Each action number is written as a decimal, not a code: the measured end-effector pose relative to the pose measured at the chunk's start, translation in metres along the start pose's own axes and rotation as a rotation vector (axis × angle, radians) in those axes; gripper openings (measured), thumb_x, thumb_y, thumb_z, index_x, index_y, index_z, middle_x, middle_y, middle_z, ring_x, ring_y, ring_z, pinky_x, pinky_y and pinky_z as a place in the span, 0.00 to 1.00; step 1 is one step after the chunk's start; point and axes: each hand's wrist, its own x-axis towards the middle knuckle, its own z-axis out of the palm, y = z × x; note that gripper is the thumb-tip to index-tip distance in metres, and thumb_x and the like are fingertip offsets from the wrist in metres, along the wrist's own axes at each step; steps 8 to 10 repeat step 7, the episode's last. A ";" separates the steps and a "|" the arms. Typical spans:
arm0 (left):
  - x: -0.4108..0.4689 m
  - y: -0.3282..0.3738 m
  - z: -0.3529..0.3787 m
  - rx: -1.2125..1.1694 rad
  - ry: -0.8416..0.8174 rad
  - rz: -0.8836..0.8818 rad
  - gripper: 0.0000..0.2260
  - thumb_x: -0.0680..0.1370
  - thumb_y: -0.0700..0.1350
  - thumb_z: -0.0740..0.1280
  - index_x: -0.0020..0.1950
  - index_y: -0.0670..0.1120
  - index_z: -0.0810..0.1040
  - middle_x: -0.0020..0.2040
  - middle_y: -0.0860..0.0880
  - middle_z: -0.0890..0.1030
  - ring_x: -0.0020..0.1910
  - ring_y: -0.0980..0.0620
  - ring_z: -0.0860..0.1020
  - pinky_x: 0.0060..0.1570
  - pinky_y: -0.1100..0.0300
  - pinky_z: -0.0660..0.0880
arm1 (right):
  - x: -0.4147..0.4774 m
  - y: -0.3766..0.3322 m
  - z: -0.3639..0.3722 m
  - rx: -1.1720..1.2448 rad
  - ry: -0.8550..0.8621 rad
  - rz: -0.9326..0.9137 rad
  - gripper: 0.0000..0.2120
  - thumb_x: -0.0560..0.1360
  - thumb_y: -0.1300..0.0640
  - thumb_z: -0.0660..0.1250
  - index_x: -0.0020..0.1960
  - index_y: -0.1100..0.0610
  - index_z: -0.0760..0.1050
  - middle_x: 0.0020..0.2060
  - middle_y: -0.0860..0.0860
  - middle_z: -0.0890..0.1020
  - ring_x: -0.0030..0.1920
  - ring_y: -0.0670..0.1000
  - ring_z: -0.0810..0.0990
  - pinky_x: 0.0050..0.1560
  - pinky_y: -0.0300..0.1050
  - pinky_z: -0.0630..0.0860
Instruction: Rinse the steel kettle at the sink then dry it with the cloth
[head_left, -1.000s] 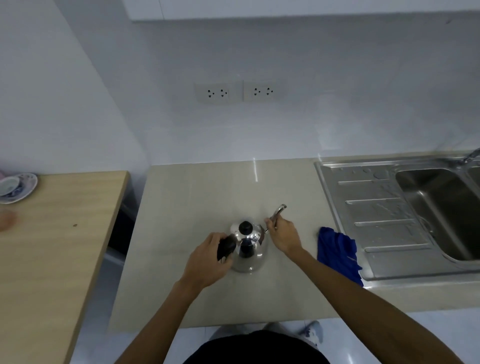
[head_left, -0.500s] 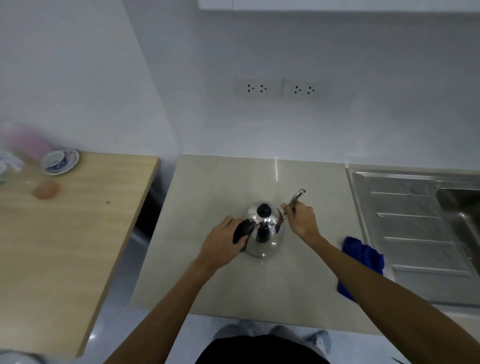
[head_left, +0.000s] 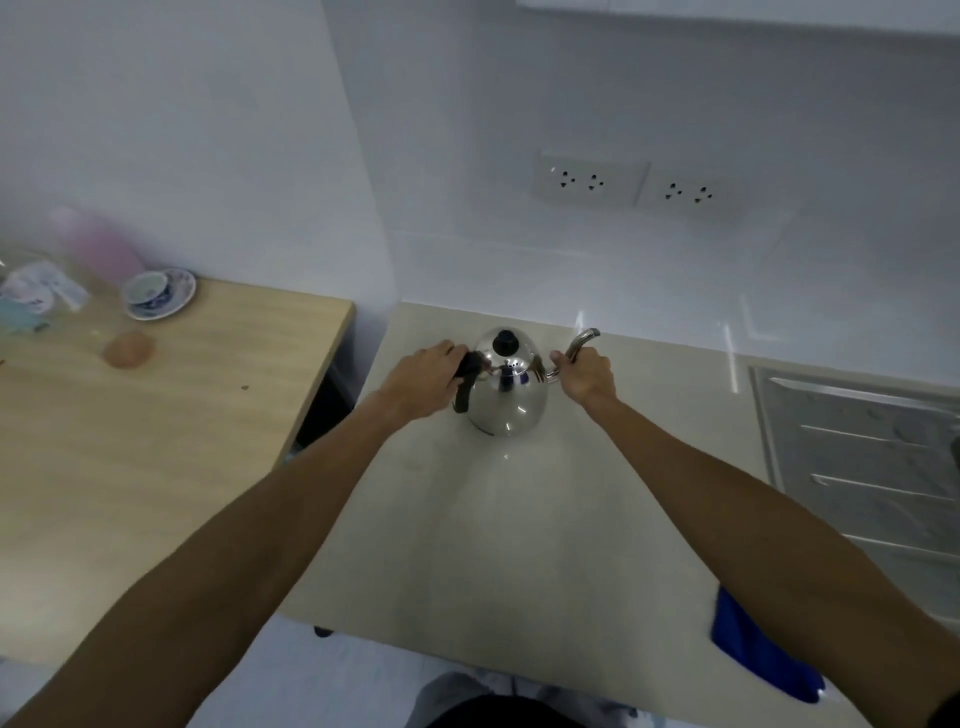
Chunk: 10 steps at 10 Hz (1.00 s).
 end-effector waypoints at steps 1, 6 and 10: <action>0.021 -0.010 0.002 0.033 -0.036 -0.011 0.14 0.80 0.42 0.62 0.66 0.41 0.70 0.59 0.41 0.75 0.53 0.37 0.78 0.50 0.42 0.77 | 0.011 -0.007 0.011 0.027 0.010 0.073 0.21 0.82 0.45 0.63 0.61 0.62 0.76 0.61 0.62 0.80 0.61 0.64 0.79 0.60 0.55 0.76; 0.048 -0.027 -0.003 -0.028 -0.123 -0.063 0.18 0.79 0.44 0.65 0.69 0.45 0.69 0.63 0.43 0.75 0.61 0.37 0.76 0.58 0.41 0.75 | 0.027 -0.004 0.012 0.055 -0.032 0.123 0.24 0.78 0.40 0.65 0.59 0.60 0.80 0.57 0.62 0.83 0.53 0.61 0.82 0.59 0.58 0.80; 0.043 -0.025 -0.009 -0.022 -0.131 -0.068 0.28 0.80 0.50 0.65 0.77 0.45 0.61 0.72 0.42 0.70 0.69 0.39 0.71 0.63 0.42 0.72 | 0.016 -0.001 -0.003 0.020 -0.112 0.095 0.31 0.79 0.38 0.65 0.70 0.61 0.73 0.66 0.60 0.78 0.63 0.58 0.77 0.65 0.53 0.75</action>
